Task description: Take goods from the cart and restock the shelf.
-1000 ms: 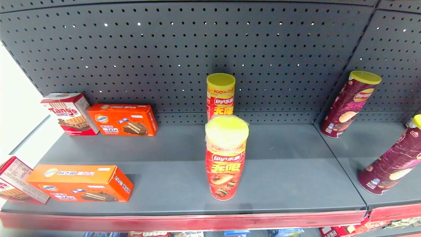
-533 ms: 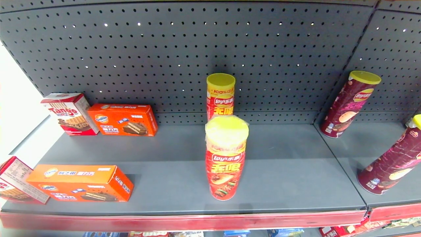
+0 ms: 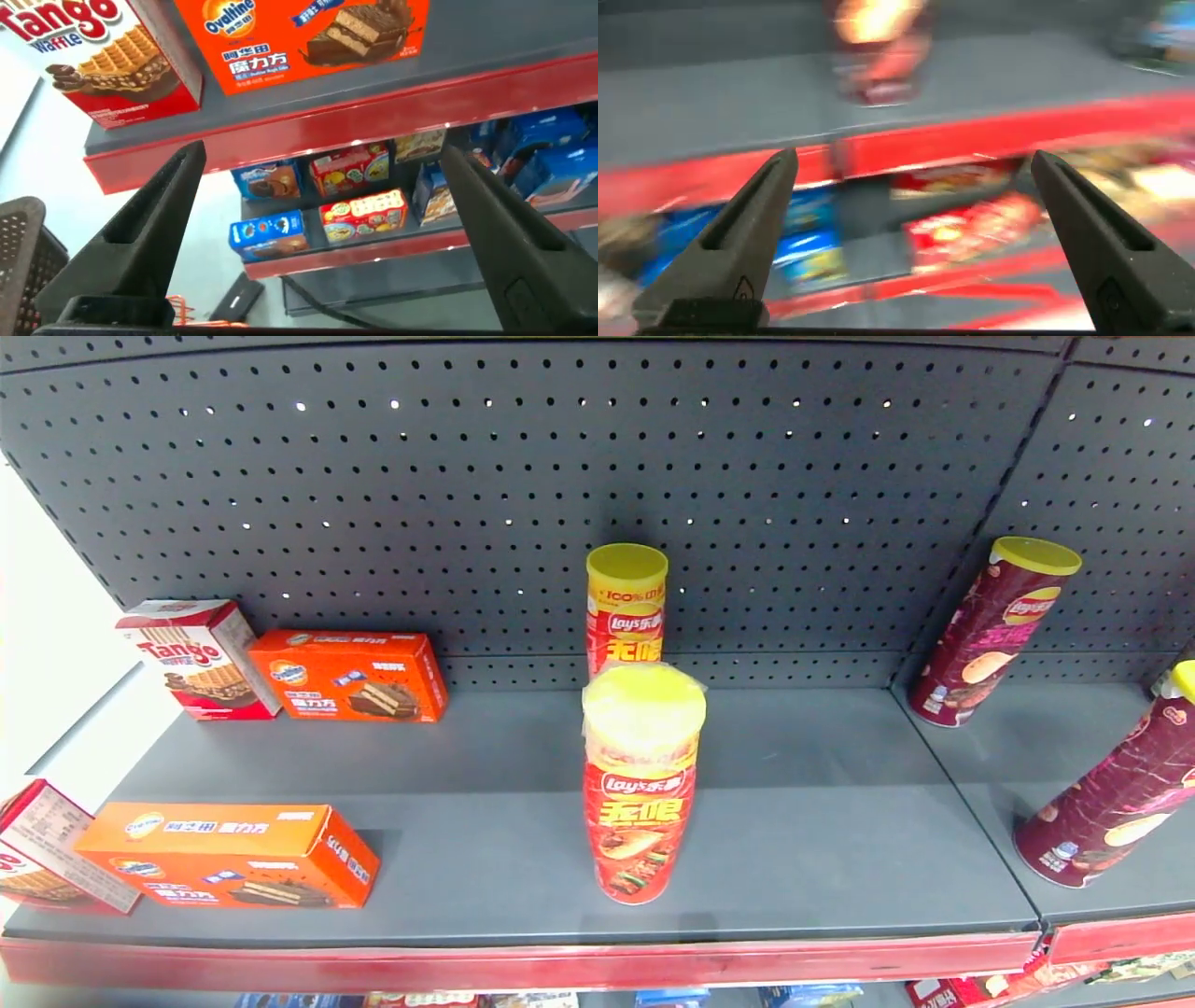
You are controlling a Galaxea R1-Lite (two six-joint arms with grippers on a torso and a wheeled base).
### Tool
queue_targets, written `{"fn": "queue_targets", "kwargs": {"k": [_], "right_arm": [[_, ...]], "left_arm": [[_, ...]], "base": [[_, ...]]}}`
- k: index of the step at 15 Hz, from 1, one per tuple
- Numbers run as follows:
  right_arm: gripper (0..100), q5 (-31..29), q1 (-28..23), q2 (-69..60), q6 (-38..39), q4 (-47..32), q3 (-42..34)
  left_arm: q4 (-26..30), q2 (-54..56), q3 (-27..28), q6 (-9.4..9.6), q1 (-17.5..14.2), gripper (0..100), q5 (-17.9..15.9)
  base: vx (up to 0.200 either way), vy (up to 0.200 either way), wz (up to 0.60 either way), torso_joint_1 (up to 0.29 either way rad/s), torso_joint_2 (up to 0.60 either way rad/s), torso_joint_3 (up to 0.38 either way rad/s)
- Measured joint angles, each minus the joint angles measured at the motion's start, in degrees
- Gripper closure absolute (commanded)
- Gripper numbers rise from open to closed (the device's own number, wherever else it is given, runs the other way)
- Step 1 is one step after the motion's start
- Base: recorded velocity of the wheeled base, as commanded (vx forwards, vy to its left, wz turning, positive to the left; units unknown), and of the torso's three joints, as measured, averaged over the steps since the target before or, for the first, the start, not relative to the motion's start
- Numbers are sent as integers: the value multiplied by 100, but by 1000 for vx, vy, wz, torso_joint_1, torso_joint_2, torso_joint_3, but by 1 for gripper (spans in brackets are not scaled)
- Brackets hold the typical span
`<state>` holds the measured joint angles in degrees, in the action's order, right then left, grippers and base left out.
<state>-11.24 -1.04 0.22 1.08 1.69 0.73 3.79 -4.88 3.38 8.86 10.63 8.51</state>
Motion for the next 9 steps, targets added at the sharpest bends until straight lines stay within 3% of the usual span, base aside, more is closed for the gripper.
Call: {"fn": "queue_targets", "kwargs": {"k": [2, 5, 6, 8, 9], "right_arm": [[0, 824, -4, -11, -188, 60, -32], [0, 21, 0, -20, -11, 99, -55], [0, 266, 0, -20, -182, 108, -57], [0, 1454, 2, -22, -467, 156, -66], [0, 1476, 5, -22, -542, 165, -68]], "left_arm": [[-290, -2, -106, -33, 0, 0, -99], [-335, -9, -169, -41, 0, 0, -282], [-335, -11, -173, -41, 0, 0, -294], [-333, -13, -173, -50, 0, 0, -405], [-324, -13, -173, -50, 0, 0, -417]], "base": [[0, 0, 0, 0, 0, 0], [0, 0, 0, 0, 0, 0], [0, 0, 0, 0, 0, 0], [0, 0, 0, 0, 0, 0], [0, 0, 0, 0, 0, 0]]}}
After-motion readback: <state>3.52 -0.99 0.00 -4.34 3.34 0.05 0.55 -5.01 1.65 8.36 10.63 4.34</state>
